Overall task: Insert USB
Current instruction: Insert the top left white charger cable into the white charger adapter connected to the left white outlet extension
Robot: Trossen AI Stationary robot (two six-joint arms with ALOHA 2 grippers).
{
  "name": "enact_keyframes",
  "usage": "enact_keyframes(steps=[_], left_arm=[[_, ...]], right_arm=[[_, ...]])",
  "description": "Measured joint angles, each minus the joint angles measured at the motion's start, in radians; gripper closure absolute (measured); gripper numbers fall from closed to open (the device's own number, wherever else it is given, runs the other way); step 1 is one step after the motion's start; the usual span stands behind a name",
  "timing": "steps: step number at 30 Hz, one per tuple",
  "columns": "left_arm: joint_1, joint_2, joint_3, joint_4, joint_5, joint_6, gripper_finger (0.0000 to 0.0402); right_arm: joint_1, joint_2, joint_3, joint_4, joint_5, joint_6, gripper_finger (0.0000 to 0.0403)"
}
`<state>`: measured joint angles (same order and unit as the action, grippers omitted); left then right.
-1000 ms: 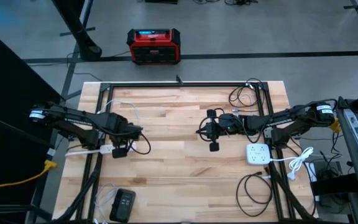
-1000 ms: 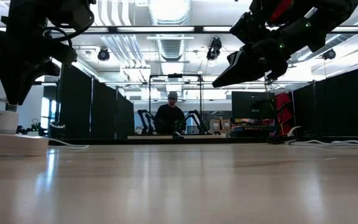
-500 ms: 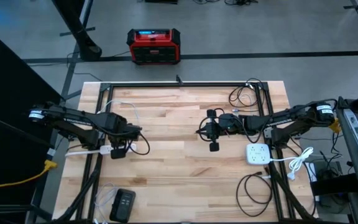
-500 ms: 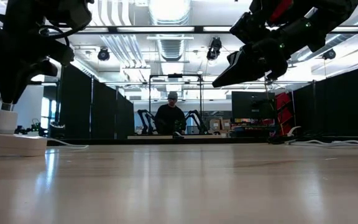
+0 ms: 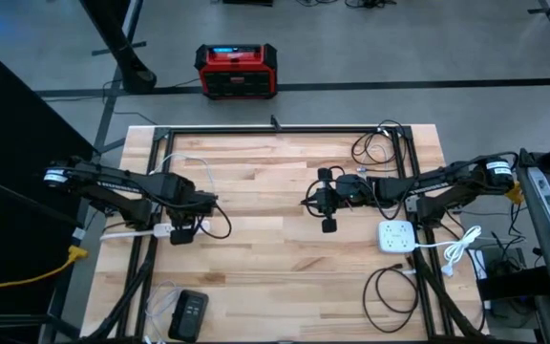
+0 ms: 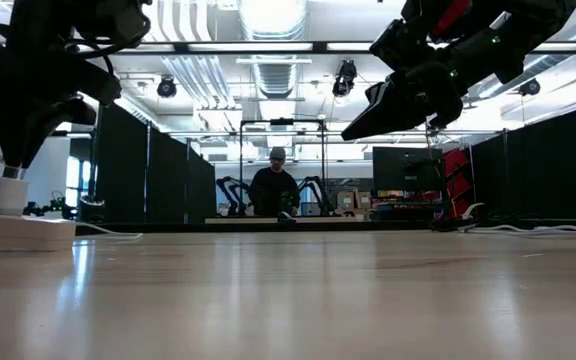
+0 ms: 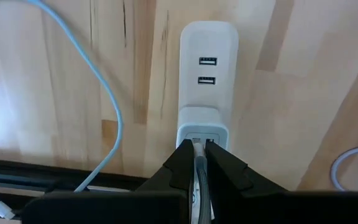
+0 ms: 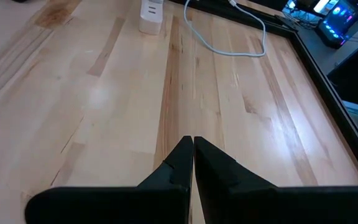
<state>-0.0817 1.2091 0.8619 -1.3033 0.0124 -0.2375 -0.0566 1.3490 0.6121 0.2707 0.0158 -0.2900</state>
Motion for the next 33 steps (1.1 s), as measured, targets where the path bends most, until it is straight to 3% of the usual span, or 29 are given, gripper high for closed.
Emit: enact_keyframes(steps=[24,30,33], left_arm=[[0.000,-0.001,-0.070,0.047,-0.001,0.066,0.0387],[0.000,0.005,-0.051,0.037,-0.004,0.017,0.0387],[0.000,0.005,-0.023,0.019,-0.003,0.007,0.0367]], right_arm=[[0.000,0.000,0.001,0.006,0.000,0.003,0.0403],[0.000,0.000,0.001,0.002,0.000,0.003,0.0403],[0.000,0.000,0.001,0.006,0.000,0.003,0.0403]])
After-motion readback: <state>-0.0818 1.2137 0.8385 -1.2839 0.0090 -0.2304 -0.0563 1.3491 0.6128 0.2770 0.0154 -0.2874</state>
